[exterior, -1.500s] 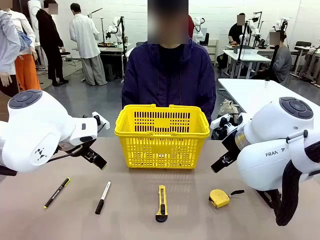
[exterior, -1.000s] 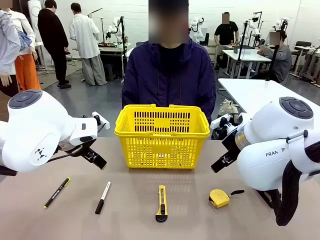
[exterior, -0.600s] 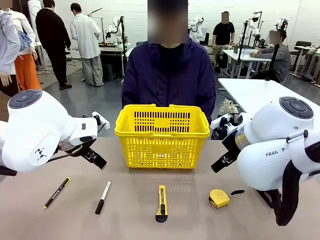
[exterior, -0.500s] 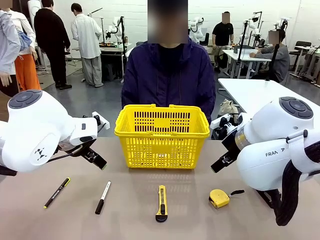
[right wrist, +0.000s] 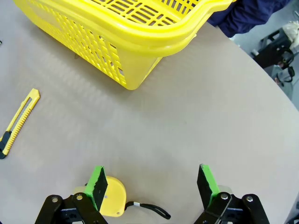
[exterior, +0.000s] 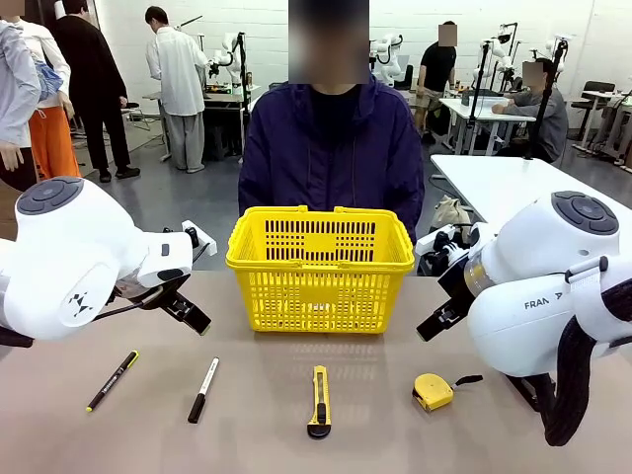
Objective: Place the items the person wants into the basket.
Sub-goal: Pick up the item the person points to and place it in the Market Basket.
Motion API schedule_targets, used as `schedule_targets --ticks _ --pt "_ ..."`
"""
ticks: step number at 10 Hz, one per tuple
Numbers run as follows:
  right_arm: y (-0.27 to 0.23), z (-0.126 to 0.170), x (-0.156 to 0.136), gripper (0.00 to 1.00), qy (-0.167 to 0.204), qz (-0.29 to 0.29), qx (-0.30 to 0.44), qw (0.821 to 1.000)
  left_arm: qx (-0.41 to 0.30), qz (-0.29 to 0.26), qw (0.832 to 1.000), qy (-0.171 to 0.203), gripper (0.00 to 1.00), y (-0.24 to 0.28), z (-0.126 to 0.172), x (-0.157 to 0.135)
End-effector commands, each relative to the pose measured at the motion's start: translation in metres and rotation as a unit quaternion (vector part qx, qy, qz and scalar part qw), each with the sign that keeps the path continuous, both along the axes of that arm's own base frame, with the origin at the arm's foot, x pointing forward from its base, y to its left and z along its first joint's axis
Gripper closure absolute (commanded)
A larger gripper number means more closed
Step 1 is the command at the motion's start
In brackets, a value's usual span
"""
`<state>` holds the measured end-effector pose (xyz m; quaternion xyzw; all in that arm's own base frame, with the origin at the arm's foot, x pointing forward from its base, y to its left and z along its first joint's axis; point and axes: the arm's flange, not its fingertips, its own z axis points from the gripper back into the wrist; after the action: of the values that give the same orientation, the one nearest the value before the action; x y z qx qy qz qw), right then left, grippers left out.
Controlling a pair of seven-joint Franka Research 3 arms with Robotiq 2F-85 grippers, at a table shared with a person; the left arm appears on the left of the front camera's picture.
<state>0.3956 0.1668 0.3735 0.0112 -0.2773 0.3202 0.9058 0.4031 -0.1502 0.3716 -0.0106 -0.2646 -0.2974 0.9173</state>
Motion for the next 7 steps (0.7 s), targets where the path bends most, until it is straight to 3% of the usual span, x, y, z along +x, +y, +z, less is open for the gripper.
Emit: schedule_targets --ticks 1,2,4,7 --pt "0.000 0.000 0.000 0.00 0.000 0.000 0.000 1.000 0.000 0.000 1.000 0.000 0.00 0.000 0.000 0.000" --pt "0.000 0.000 0.000 0.00 0.000 0.000 0.000 1.000 0.000 0.000 1.000 0.000 0.00 0.000 0.000 0.000" --pt "0.008 0.059 -0.058 0.00 -0.077 -0.010 -0.032 0.996 -0.008 -0.067 0.994 -0.091 0.00 -0.006 0.075 -0.054" --pt "0.001 0.147 -0.127 0.00 -0.120 -0.018 -0.057 0.991 0.007 -0.103 0.982 -0.160 0.00 -0.004 0.171 -0.116"
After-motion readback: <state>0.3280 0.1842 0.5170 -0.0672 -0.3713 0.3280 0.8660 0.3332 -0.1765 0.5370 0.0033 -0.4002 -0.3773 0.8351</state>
